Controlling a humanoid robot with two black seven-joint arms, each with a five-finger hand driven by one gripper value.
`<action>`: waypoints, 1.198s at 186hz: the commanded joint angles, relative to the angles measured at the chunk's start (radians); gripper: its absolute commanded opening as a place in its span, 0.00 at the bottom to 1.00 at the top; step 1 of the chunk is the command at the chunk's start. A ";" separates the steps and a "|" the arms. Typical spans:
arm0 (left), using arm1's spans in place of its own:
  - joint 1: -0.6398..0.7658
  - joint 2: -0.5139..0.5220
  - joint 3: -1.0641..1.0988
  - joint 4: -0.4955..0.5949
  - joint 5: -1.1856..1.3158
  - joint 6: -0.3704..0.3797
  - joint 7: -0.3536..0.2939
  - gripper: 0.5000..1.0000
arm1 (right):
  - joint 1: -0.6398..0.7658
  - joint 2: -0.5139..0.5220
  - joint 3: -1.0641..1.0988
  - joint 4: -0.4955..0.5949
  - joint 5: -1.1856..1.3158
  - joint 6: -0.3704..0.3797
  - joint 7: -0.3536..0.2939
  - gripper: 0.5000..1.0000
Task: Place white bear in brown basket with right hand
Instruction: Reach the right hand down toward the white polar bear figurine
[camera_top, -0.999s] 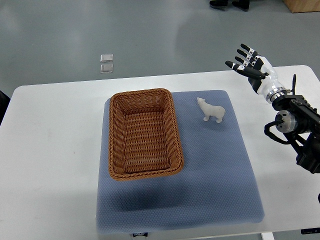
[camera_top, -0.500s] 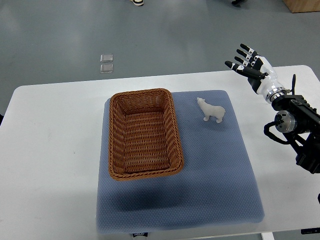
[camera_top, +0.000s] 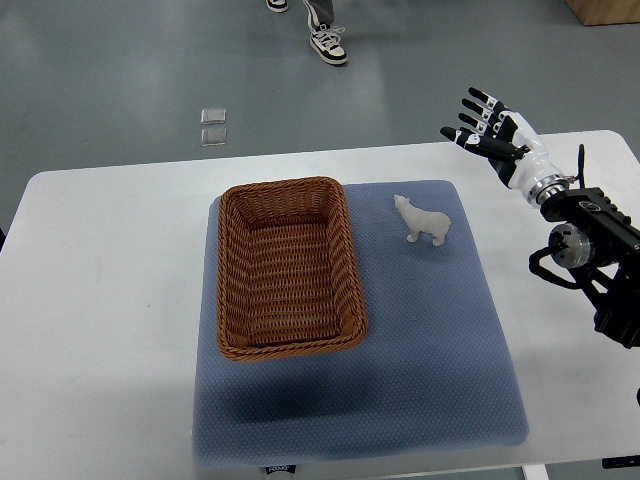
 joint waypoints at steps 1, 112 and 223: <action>0.000 0.000 -0.001 0.000 0.000 0.000 0.000 1.00 | 0.003 -0.005 -0.001 0.002 -0.058 0.022 0.017 0.85; 0.000 0.000 0.000 0.000 0.000 0.000 0.000 1.00 | 0.046 -0.133 -0.233 0.062 -0.657 0.151 0.082 0.85; 0.000 0.000 0.000 0.000 0.000 0.000 0.000 1.00 | 0.060 -0.147 -0.297 0.071 -0.836 0.092 0.019 0.79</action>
